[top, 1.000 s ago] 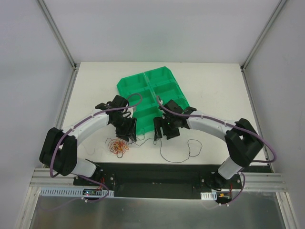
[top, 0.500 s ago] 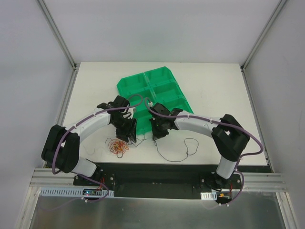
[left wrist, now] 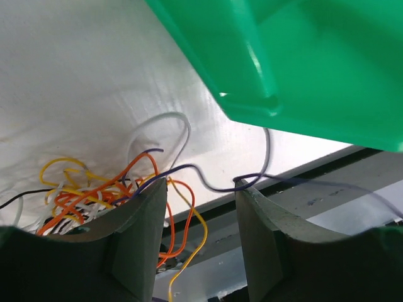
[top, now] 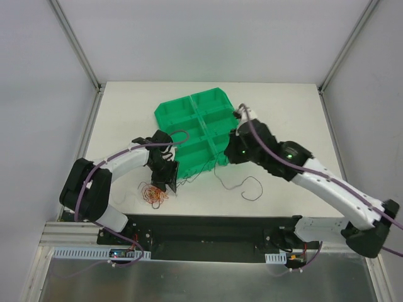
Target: Untangle the cables
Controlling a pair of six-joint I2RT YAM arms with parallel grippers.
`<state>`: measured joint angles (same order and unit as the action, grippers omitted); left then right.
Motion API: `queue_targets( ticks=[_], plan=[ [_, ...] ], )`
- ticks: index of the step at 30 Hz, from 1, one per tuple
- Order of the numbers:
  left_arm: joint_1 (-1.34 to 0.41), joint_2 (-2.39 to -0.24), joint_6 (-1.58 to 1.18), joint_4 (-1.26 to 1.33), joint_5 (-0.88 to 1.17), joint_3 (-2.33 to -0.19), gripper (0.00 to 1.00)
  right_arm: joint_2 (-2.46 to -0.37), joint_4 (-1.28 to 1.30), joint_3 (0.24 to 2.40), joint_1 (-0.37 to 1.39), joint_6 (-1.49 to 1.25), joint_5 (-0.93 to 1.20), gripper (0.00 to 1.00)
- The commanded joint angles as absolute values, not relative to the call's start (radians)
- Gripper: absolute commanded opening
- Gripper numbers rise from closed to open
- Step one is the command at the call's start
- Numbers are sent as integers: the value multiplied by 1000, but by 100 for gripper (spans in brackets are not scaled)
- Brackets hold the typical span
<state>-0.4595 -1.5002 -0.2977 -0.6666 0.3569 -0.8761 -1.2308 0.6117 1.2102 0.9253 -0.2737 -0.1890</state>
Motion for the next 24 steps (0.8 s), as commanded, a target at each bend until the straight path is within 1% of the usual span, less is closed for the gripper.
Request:
queue_targets(
  ticks=[1,5,10,12,17,20,24],
  plan=[
    [-466,-1528,-275,-690,301,-856,46,-1099,721,1429,923,-184,-374,0],
    [-462,-1531,-265,-690,268,-862,44,-1094,738,1635,925,-146,-399,0],
    [-459,-1522,-268,-687,276,-873,43,-1179,752,1911,925,-72,-436,0],
    [-459,-1510,-268,-687,296,-885,45,-1238,756,2020,923,-29,-459,0],
    [-459,-1407,-285,-689,371,-897,55,-1347,735,2193,887,48,-462,0],
    [-459,-1344,-291,-704,394,-911,66,-1410,727,2291,836,35,-408,0],
    [-459,-1272,-299,-715,422,-925,74,-1456,695,2322,782,29,-359,0]
  ],
)
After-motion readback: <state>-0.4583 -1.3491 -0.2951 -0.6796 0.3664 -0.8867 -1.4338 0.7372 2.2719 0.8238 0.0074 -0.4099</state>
